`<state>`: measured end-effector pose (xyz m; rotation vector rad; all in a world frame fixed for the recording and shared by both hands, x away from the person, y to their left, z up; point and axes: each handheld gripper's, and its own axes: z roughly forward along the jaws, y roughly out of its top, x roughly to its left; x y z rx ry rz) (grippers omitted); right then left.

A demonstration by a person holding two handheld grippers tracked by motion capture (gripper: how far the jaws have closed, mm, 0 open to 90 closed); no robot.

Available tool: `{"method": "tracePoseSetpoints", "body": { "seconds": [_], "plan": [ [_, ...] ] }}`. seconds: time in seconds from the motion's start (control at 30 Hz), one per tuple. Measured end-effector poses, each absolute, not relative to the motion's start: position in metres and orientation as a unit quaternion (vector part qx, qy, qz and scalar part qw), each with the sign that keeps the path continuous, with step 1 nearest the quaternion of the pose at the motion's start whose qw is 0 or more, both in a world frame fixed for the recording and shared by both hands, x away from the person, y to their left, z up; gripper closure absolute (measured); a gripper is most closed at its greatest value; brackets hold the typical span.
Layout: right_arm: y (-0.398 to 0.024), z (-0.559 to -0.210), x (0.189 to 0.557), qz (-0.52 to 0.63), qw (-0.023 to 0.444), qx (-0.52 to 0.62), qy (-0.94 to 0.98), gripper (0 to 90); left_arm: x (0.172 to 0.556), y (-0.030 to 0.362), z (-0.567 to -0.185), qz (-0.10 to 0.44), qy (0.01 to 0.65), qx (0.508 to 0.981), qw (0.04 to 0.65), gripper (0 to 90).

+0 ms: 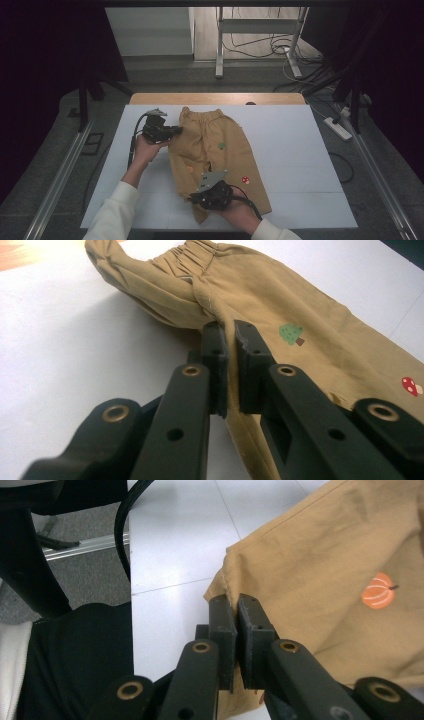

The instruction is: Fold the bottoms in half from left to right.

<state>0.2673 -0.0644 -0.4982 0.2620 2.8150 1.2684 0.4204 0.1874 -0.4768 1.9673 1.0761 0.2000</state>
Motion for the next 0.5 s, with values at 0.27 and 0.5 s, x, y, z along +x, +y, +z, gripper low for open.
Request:
{"method": "tracePoseSetpoints", "body": {
  "seconds": [0.27, 0.5],
  "plan": [
    [-0.069, -0.497, 0.268, 0.409, 0.024, 0.088, 0.908, 85.4, 0.42, 0.188, -0.478, 0.078, 0.432, 0.786, 0.435, 83.6],
    [-0.078, -0.497, 0.269, 0.411, 0.025, 0.096, 0.906, 85.4, 0.419, 0.184, -0.477, 0.084, 0.423, 0.788, 0.439, 83.6]
  ]
}}
